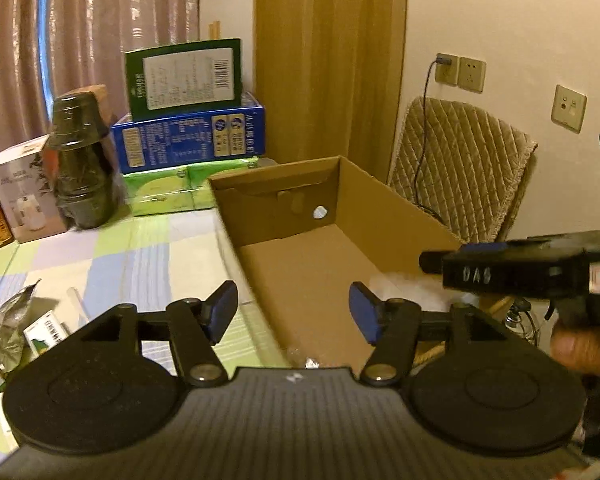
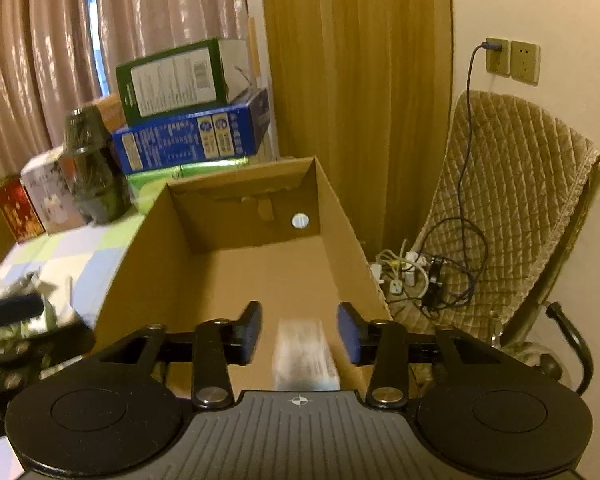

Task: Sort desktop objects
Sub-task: 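Open the right gripper to drop the cream box into the cardboard box, then withdraw both grippers from the cardboard box back over the table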

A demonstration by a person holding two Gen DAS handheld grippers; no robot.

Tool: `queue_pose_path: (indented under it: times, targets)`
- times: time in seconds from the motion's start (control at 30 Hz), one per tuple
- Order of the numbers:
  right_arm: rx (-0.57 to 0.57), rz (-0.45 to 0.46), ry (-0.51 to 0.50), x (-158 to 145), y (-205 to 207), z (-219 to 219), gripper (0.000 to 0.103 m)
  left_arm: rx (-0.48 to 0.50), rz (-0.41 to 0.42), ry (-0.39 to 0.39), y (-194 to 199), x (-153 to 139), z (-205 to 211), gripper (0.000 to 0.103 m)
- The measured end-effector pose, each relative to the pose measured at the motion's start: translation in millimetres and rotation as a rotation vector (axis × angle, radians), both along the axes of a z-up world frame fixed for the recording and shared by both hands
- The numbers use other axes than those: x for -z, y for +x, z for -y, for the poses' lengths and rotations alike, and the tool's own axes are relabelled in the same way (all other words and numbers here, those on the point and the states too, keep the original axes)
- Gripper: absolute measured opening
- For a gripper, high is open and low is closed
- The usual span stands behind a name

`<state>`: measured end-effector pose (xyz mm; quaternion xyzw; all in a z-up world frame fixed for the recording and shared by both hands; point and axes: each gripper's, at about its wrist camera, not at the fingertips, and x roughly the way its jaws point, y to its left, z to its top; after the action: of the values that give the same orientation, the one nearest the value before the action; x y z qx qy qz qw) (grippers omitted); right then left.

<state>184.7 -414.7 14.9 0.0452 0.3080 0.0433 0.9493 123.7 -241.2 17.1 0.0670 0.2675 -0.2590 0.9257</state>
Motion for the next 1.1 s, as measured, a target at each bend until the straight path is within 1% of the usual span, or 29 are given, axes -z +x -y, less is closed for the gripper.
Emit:
queue_pose_path:
  times: [0.03, 0.07, 0.27, 0.4, 0.5, 0.67, 0.73, 0.8, 0.83, 1.03, 1.1]
  targets:
    - [0.001, 0.009, 0.007, -2, -1, 0, 0.053, -0.008, -0.002, 0.0, -1, 0, -5, 0.058]
    - [0.003, 0.02, 0.008, -4, -4, 0, 0.055, -0.016, -0.005, 0.0, -3, 0, -10, 0.058]
    - [0.007, 0.034, 0.043, -14, -20, -1, 0.06, -0.071, -0.044, -0.009, -12, 4, -39, 0.058]
    - [0.004, 0.045, 0.06, -22, -39, -6, 0.063, -0.1, -0.054, -0.007, -21, 4, -57, 0.059]
    - [-0.015, 0.048, 0.052, -28, -54, -17, 0.07, -0.116, -0.062, -0.006, -29, 3, -69, 0.061]
    - [-0.048, 0.045, 0.048, -33, -78, -38, 0.081, -0.145, -0.061, 0.003, -45, 0, -91, 0.072]
    - [-0.067, 0.039, 0.045, -33, -86, -47, 0.084, -0.156, -0.058, 0.008, -52, -1, -100, 0.074]
    - [-0.08, 0.034, 0.047, -33, -93, -56, 0.087, -0.172, -0.047, 0.017, -58, -3, -110, 0.077]
    - [-0.086, 0.033, 0.047, -33, -96, -60, 0.089, -0.181, -0.044, 0.02, -61, -4, -115, 0.081]
    - [-0.137, 0.036, 0.027, -35, -111, -85, 0.096, -0.236, -0.049, 0.025, -72, -5, -148, 0.085]
    - [-0.152, 0.039, 0.021, -36, -114, -93, 0.099, -0.256, -0.051, 0.025, -75, -5, -159, 0.088]
